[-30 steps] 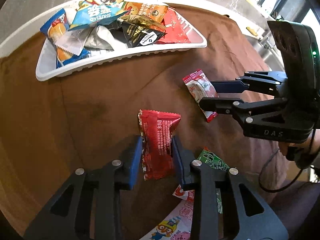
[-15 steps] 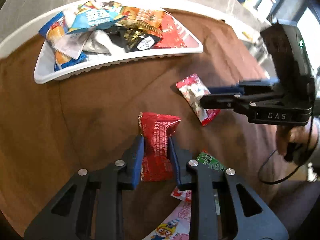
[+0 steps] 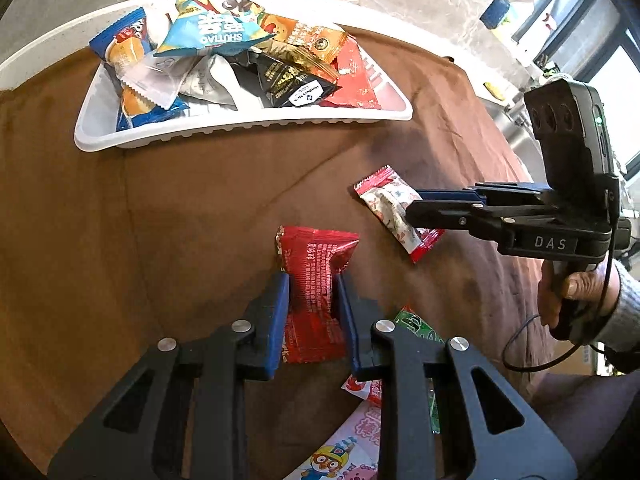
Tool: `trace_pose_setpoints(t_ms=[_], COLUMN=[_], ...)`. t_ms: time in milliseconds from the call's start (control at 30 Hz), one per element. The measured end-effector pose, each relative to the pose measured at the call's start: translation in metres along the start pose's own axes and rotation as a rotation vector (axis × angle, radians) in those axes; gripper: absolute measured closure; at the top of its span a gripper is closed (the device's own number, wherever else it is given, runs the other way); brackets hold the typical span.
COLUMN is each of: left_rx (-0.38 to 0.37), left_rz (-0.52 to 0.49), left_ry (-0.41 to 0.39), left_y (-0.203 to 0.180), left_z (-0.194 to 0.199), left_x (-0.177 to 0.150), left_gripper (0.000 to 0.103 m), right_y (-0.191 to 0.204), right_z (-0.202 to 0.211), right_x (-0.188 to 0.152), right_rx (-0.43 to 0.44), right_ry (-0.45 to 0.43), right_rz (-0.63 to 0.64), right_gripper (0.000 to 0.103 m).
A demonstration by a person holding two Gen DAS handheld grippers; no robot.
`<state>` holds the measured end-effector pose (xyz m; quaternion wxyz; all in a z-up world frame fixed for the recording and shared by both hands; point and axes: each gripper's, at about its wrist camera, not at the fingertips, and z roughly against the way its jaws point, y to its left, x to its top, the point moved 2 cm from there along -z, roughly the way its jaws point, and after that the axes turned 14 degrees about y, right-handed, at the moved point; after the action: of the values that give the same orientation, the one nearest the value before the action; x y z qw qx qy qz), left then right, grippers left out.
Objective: Organize snacks
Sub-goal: 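Lower both packets into the white tray and open both tools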
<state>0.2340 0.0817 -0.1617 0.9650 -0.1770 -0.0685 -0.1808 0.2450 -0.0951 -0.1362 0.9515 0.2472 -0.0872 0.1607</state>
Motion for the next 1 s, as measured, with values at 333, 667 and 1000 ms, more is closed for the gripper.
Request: trace_pose_setpoints(t_ms=[333, 667, 1000], left_rx=[-0.022, -0.095, -0.105], left_rz=[0.030, 0.087, 0.161], left_ry=[-0.021, -0.100, -0.211], left_y=[0.005, 0.021, 0.069], left_z=[0.013, 0.051, 0.101], left_x=[-0.004, 0.005, 0.043], left_gripper=[0.081, 0.081, 0.081], right_y=[-0.001, 0.001, -0.007], right_z=[0.006, 0.026, 0.043], right_x=[0.002, 0.017, 0.066], right_rx=[0.047, 0.140, 0.206], right_ry=[-0.011, -0.059, -0.133], right_rz=[-0.015, -0.046, -0.077], right_gripper=[0.077, 0.076, 0.077])
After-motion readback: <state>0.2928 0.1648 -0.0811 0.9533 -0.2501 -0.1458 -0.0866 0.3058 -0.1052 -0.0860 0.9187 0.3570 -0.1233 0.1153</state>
